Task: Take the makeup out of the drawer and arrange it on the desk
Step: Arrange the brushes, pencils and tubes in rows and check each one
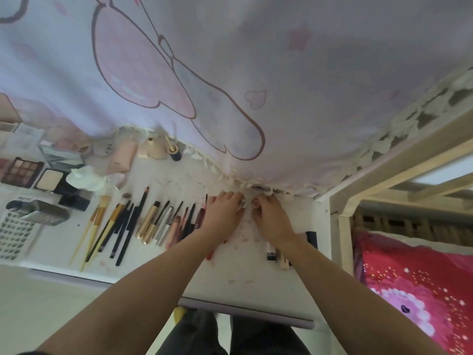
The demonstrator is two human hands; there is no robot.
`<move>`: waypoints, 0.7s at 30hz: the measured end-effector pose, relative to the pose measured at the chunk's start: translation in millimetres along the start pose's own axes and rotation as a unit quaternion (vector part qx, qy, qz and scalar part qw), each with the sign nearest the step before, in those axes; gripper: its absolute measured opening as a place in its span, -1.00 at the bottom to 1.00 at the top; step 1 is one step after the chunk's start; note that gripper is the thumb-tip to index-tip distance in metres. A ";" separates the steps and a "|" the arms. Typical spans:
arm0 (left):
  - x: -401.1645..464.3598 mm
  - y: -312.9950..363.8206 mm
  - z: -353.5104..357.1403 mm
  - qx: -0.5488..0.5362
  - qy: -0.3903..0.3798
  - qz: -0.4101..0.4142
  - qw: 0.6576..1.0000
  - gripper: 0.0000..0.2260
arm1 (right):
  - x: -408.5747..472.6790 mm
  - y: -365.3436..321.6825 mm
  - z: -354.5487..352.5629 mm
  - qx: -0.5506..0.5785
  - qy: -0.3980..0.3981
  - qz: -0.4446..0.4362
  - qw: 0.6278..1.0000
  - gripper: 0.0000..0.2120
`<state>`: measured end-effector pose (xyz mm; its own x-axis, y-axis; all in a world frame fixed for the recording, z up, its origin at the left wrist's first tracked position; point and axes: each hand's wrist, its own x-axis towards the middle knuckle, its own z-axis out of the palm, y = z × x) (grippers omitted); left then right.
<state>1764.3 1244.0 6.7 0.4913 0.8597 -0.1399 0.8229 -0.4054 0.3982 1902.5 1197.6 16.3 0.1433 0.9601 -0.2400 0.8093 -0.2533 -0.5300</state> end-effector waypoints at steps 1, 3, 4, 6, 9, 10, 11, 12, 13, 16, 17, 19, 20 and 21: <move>-1.2 -0.2 -0.5 -0.004 -0.004 -0.004 1.000 -0.74 | -0.1 -0.4 -2.0 0.009 -0.007 0.004 1.000 -0.78; -3.1 -0.6 -3.6 -0.014 -0.014 -0.015 1.000 -0.65 | -1.5 0.0 -9.4 0.029 -0.022 0.014 0.999 -0.70; -4.7 -1.6 -6.1 -0.019 -0.019 -0.023 0.999 -0.60 | -3.2 2.1 -14.3 0.034 -0.027 0.017 0.999 -0.67; -11.6 -5.0 -10.8 -0.033 -0.015 -0.043 0.998 -0.57 | -8.1 9.7 -25.8 0.021 -0.036 0.030 0.999 -0.69; -33.2 -5.5 -14.5 -0.063 0.048 -0.065 0.995 -0.68 | -19.2 21.6 -38.3 -0.007 -0.036 0.068 0.997 -0.78; -41.9 -1.7 -12.9 -0.069 0.066 -0.056 0.994 -0.74 | -22.5 22.0 -39.8 -0.025 -0.047 0.076 0.996 -0.79; -50.2 4.6 -10.1 -0.067 0.064 -0.037 0.995 -0.80 | -25.9 19.9 -39.4 -0.052 -0.066 0.079 0.993 -0.78; -56.8 12.7 -5.6 -0.053 0.045 -0.012 0.998 -0.83 | -28.9 16.2 -36.8 -0.085 -0.086 0.078 0.990 -0.75; -61.4 21.7 0.1 -0.028 0.018 0.012 0.999 -0.83 | -31.1 11.7 -32.6 -0.117 -0.100 0.076 0.985 -0.72; -64.3 45.2 17.2 0.071 -0.058 0.050 0.994 -0.70 | -33.4 -1.8 -18.2 -0.179 -0.105 0.076 0.975 -0.72; -63.3 50.6 20.9 0.095 -0.074 0.050 0.991 -0.66 | -33.4 -5.7 -15.7 -0.192 -0.103 0.079 0.973 -0.75; -61.3 55.6 25.1 0.118 -0.091 0.038 0.988 -0.61 | -32.7 -10.7 -13.3 -0.215 -0.104 0.080 0.968 -0.81; -60.8 56.1 26.6 0.120 -0.095 0.032 0.988 -0.61 | -32.7 -11.7 -13.4 -0.223 -0.106 0.080 0.966 -0.83; -60.8 55.8 27.6 0.119 -0.099 0.024 0.988 -0.60 | -32.6 -12.0 -13.8 -0.223 -0.106 0.083 0.965 -0.84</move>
<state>1788.3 1160.5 12.4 0.5584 0.7696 -0.3096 0.8294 -0.5263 0.1877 1896.0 1170.9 41.8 0.2117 0.8528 -0.4774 0.9566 -0.2810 -0.0778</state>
